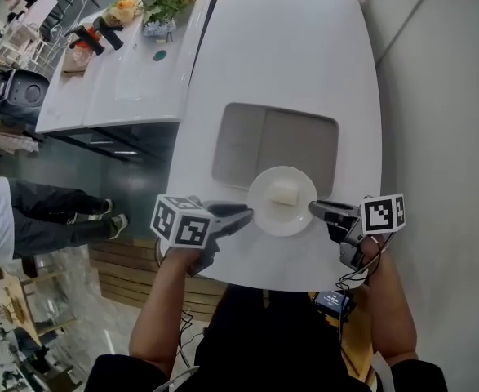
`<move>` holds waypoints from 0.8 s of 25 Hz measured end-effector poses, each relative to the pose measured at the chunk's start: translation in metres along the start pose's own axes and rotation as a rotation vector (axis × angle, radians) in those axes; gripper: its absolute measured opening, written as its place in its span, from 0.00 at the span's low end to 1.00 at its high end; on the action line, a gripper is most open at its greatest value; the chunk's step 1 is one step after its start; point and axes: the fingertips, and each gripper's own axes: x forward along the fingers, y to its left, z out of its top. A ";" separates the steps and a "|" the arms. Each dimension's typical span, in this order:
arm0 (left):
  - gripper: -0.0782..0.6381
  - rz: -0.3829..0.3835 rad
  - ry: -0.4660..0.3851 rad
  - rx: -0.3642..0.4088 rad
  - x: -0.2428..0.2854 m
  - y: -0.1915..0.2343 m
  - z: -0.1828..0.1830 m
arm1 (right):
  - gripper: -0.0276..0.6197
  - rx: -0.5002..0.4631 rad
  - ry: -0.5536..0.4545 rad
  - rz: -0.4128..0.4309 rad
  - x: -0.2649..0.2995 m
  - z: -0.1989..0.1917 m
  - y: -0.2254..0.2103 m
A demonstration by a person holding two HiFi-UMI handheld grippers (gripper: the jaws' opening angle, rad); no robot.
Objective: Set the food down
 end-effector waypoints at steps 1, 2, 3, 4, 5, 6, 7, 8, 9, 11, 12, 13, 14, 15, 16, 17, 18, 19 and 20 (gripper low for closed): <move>0.19 0.002 -0.001 0.007 0.003 0.002 0.008 | 0.08 -0.001 -0.008 0.001 -0.001 0.008 -0.002; 0.19 0.004 -0.002 0.014 0.006 0.004 0.017 | 0.08 -0.002 -0.015 0.002 -0.002 0.017 -0.004; 0.19 0.005 -0.002 0.020 0.010 0.006 0.025 | 0.08 -0.004 -0.022 0.001 -0.002 0.026 -0.007; 0.19 0.006 -0.002 0.025 0.013 0.010 0.033 | 0.08 -0.006 -0.029 -0.001 -0.002 0.035 -0.010; 0.19 0.007 -0.002 0.029 0.016 0.015 0.041 | 0.08 -0.008 -0.034 -0.003 -0.001 0.044 -0.013; 0.19 0.008 -0.002 0.030 0.020 0.020 0.049 | 0.08 -0.009 -0.039 -0.006 0.001 0.053 -0.017; 0.19 0.009 -0.002 0.031 0.023 0.025 0.056 | 0.08 -0.010 -0.042 -0.009 0.003 0.061 -0.021; 0.19 0.010 -0.001 0.031 0.026 0.030 0.063 | 0.08 -0.009 -0.045 -0.012 0.005 0.068 -0.024; 0.19 0.012 -0.001 0.031 0.029 0.034 0.069 | 0.08 -0.008 -0.048 -0.016 0.006 0.075 -0.028; 0.19 0.016 0.001 0.033 0.035 0.041 0.080 | 0.08 -0.005 -0.053 -0.028 0.008 0.086 -0.034; 0.19 0.019 0.003 0.035 0.037 0.044 0.085 | 0.08 -0.003 -0.056 -0.035 0.009 0.091 -0.037; 0.19 0.023 0.006 0.036 0.040 0.048 0.090 | 0.08 -0.003 -0.057 -0.044 0.010 0.095 -0.040; 0.19 0.028 0.010 0.037 0.043 0.053 0.093 | 0.08 -0.005 -0.057 -0.055 0.012 0.100 -0.044; 0.19 0.033 0.014 0.038 0.046 0.057 0.096 | 0.08 -0.008 -0.055 -0.068 0.014 0.103 -0.048; 0.19 0.037 0.019 0.039 0.049 0.061 0.099 | 0.08 -0.012 -0.052 -0.082 0.015 0.106 -0.052; 0.19 0.042 0.025 0.040 0.052 0.064 0.100 | 0.08 -0.016 -0.049 -0.095 0.017 0.108 -0.056; 0.19 0.048 0.032 0.041 0.054 0.066 0.100 | 0.08 -0.017 -0.047 -0.106 0.017 0.110 -0.058; 0.19 0.056 0.040 0.043 0.056 0.068 0.100 | 0.08 -0.018 -0.045 -0.116 0.018 0.110 -0.059; 0.19 0.065 0.048 0.045 0.058 0.070 0.099 | 0.08 -0.020 -0.042 -0.126 0.017 0.110 -0.061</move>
